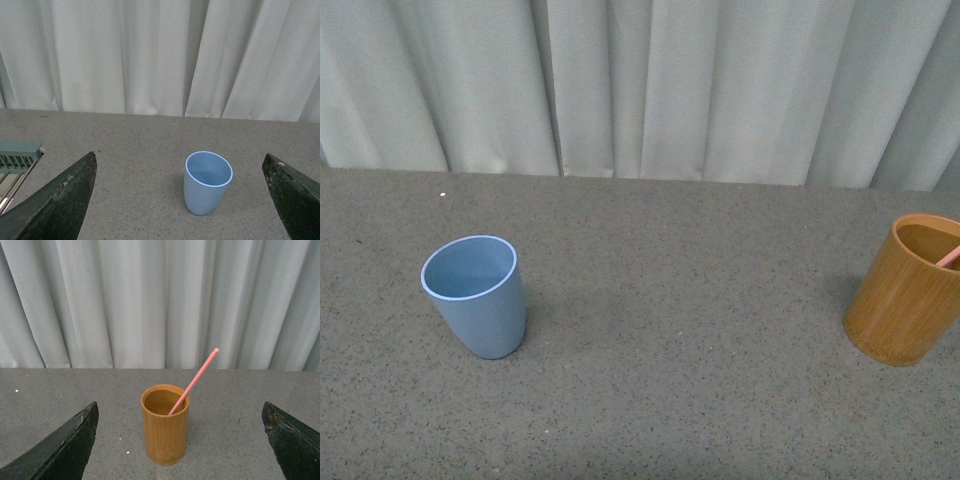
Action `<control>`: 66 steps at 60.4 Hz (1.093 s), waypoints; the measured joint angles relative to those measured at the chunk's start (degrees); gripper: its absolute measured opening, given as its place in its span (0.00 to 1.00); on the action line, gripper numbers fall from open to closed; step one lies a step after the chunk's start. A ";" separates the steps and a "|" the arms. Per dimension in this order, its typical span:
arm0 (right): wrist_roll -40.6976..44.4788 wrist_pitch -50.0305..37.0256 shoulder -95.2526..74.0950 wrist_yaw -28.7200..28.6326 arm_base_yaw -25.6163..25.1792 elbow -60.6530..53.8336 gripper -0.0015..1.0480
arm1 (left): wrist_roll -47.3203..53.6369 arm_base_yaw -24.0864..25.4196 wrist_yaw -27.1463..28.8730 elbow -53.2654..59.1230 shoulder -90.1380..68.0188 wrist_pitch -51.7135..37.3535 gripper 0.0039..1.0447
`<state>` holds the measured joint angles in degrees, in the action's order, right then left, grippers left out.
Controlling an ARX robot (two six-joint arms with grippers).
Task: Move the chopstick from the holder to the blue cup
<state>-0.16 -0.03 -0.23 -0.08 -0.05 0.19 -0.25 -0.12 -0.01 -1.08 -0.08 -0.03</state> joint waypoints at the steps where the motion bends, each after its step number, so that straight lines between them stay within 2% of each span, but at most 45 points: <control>1: 0.00 0.00 0.00 0.00 0.00 0.00 0.91 | 0.00 0.00 0.00 0.00 0.00 0.00 0.94; 66: 0.00 0.00 0.00 0.00 0.00 0.00 0.91 | 0.00 0.00 0.00 0.00 0.00 0.00 0.94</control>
<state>-0.16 -0.03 -0.23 -0.08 -0.05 0.19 -0.25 -0.12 -0.01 -1.08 -0.08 -0.03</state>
